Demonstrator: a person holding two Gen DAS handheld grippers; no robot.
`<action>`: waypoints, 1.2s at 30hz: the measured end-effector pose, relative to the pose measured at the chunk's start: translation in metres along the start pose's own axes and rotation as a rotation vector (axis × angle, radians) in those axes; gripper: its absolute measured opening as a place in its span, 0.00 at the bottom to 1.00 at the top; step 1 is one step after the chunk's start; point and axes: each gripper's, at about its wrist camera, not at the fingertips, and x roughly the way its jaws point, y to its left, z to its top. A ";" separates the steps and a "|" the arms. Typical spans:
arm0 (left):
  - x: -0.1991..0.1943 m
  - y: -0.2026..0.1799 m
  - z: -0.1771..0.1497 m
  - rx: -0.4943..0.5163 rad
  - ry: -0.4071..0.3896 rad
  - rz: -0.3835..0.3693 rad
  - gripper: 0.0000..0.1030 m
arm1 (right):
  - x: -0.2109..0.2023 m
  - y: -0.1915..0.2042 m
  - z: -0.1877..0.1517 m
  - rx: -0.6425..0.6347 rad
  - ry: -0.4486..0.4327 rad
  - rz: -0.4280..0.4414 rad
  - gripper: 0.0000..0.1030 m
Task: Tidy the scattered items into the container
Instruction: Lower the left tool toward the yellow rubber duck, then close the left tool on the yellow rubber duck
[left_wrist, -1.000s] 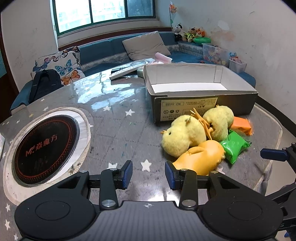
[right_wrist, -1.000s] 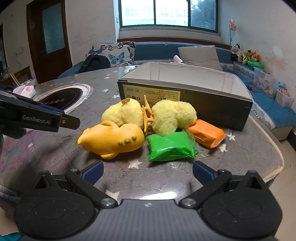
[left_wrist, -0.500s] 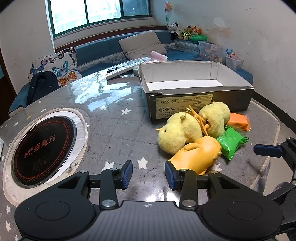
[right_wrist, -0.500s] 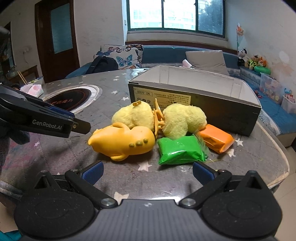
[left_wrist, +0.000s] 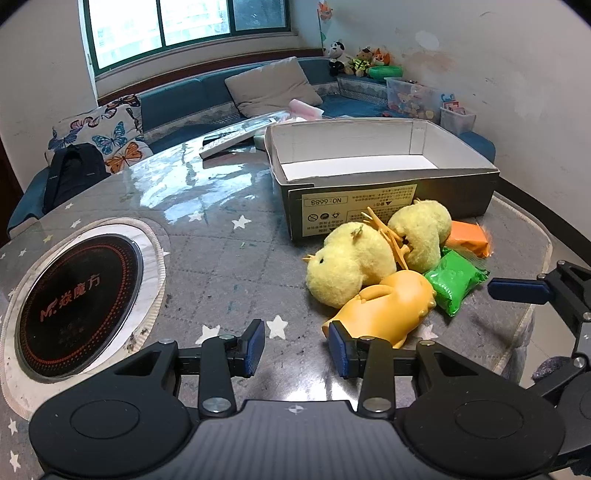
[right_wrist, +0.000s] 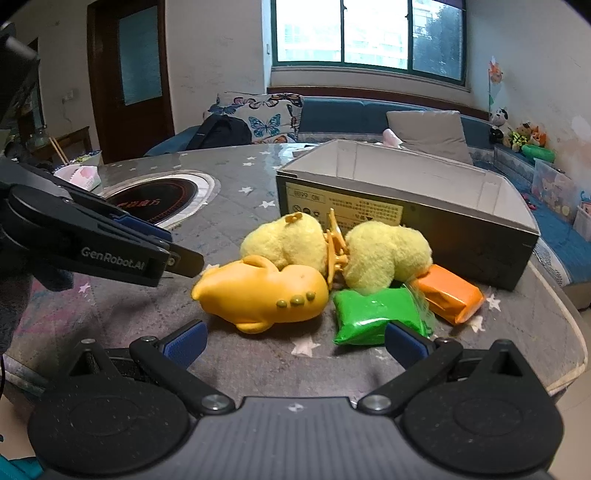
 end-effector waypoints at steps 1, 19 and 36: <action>-0.001 0.000 0.000 0.003 -0.001 -0.006 0.40 | 0.001 0.001 0.000 -0.005 0.001 0.003 1.00; -0.001 0.003 0.002 0.029 0.007 -0.110 0.40 | 0.017 0.020 0.013 -0.078 -0.007 0.034 1.00; 0.015 0.007 0.014 0.085 0.039 -0.242 0.41 | 0.035 0.025 0.015 -0.098 0.013 0.015 0.99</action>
